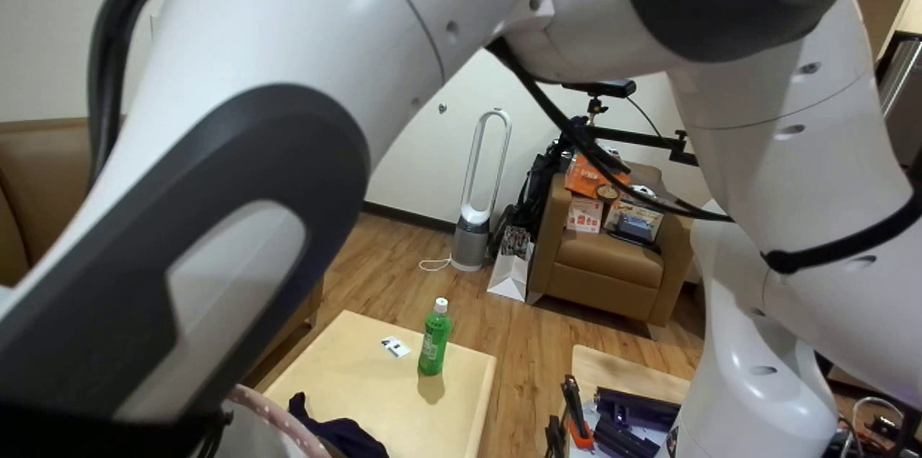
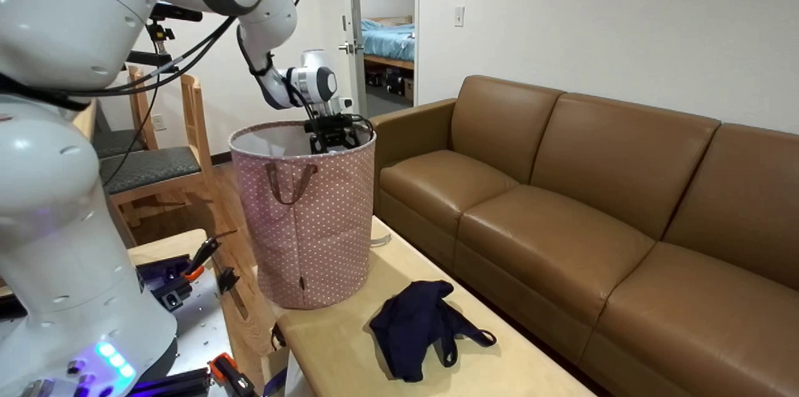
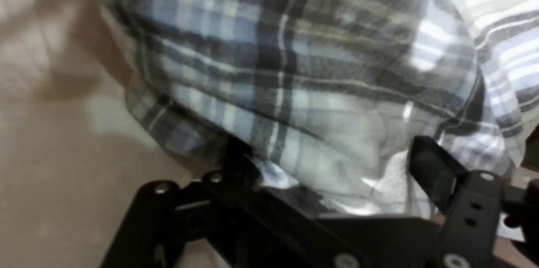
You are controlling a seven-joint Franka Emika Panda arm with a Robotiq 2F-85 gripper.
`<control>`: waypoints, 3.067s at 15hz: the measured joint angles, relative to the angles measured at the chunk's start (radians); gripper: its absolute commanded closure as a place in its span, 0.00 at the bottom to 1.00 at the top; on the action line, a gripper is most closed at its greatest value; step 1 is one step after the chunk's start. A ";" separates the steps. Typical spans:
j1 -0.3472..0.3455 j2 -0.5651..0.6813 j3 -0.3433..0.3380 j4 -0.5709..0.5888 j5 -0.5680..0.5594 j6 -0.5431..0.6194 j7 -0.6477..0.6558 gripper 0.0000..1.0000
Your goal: Remove the checkered shirt from the pink laundry bag
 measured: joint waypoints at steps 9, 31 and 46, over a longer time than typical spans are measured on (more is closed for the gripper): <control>0.034 0.127 -0.006 0.120 0.051 -0.074 -0.024 0.61; 0.027 -0.237 -0.039 -0.066 0.053 -0.191 -0.018 0.95; -0.105 -0.695 -0.040 -0.115 0.050 -0.560 -0.108 0.95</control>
